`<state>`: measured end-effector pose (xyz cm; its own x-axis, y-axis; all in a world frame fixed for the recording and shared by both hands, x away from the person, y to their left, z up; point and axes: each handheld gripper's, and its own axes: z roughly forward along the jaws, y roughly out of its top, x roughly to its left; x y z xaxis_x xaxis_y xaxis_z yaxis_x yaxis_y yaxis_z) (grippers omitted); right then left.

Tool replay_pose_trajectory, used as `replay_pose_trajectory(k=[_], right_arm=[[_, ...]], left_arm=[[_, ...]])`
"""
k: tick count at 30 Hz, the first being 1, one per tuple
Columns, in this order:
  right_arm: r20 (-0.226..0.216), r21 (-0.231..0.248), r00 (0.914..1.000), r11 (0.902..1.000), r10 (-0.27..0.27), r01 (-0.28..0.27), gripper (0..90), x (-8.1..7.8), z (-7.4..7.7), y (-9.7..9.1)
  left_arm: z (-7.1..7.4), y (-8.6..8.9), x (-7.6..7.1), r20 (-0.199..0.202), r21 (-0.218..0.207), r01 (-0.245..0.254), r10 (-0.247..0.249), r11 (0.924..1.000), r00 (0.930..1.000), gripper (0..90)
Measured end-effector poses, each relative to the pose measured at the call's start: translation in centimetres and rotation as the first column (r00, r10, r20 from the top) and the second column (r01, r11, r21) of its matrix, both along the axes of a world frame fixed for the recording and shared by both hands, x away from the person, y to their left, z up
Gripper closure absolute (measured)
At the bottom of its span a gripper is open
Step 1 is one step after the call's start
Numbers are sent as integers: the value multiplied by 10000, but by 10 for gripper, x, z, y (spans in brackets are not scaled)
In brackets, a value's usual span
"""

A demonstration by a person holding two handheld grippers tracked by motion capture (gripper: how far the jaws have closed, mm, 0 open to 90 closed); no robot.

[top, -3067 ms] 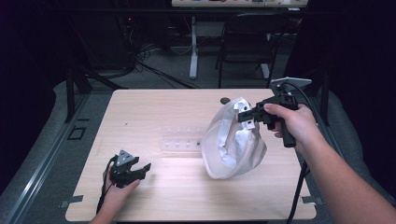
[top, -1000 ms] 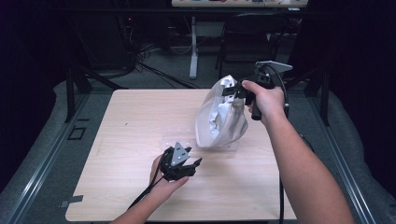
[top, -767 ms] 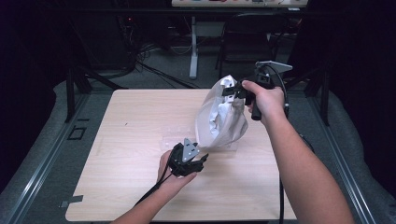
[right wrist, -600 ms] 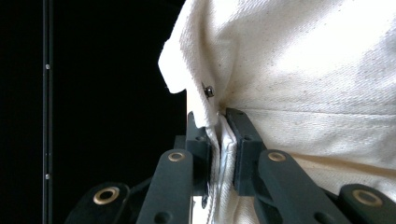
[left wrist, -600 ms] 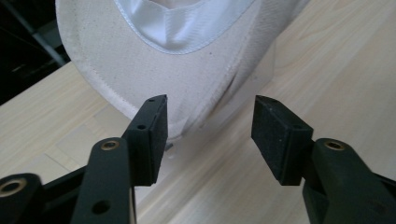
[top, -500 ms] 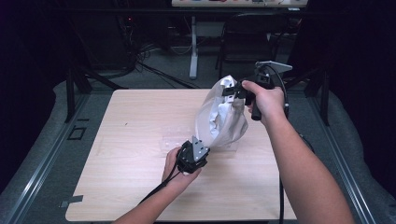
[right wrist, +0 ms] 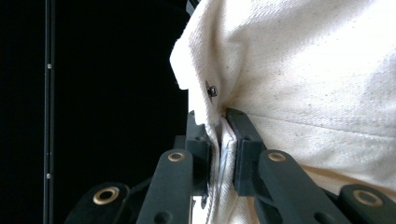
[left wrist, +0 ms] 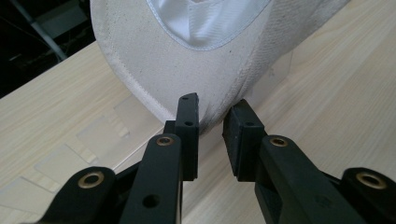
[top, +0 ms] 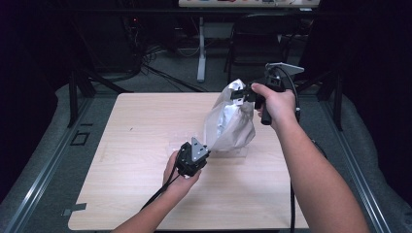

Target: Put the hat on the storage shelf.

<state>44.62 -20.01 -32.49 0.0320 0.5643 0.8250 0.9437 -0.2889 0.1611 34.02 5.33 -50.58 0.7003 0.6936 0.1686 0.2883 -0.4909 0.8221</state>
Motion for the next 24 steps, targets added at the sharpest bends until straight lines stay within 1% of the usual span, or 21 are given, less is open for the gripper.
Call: replay_pose_trajectory(k=[1,4,5,6,8,9,10,11,13,16,17,19,20,21,24], right_arm=[[7,29,10000,10000,55,-55,805,0,0,1],[22,22,10000,10000,79,-80,805,0,1,3],[33,3,10000,10000,85,-85,805,0,1,3],[49,-10,9999,10000,92,-92,805,1,1,3],[64,18,9999,9999,100,-101,805,1,1,4],[57,17,10000,10000,70,-70,805,1,1,4],[57,17,10000,10000,70,-70,805,1,1,4],[63,31,9999,9999,107,-107,805,1,1,6],[71,-2,9999,9999,135,-135,805,2,0,7],[54,-19,9998,9998,183,-183,805,3,-2,10],[61,-24,9998,9998,204,-203,805,3,-2,10],[10,-5,9998,9998,181,-181,805,3,-4,12],[-4,-27,9997,9996,263,-263,805,4,-4,12],[12,8,9997,9997,256,-256,805,4,-4,13],[17,14,9994,9994,339,-339,805,4,-5,15]], left_arm=[[0,0,0,0,0,0,0,10000,10000,773],[-1,7,4,-102,-360,246,-249,9991,9996,781],[-1,8,5,-132,-448,311,-317,9985,9994,784],[-1,8,5,-132,-448,311,-317,9985,9994,787],[-1,13,9,-252,-891,547,-572,9945,9980,795],[-1,14,10,-256,-1031,593,-622,9929,9977,800],[-1,14,10,-256,-1031,593,-622,9929,9977,802],[-2,17,14,-413,-1277,698,-756,9894,9963,803],[-4,20,16,-469,-1488,777,-855,9858,9952,807],[-7,23,17,-560,-1664,835,-939,9825,9940,807],[-7,23,17,-560,-1664,835,-939,9825,9940,807],[-10,26,18,-526,-1800,873,-983,9798,9938,808],[-10,27,18,-536,-1824,905,-1019,9790,9934,809],[-11,28,18,-472,-1840,894,-997,9788,9939,811],[-11,29,18,-515,-1850,916,-1028,9785,9934,812]])
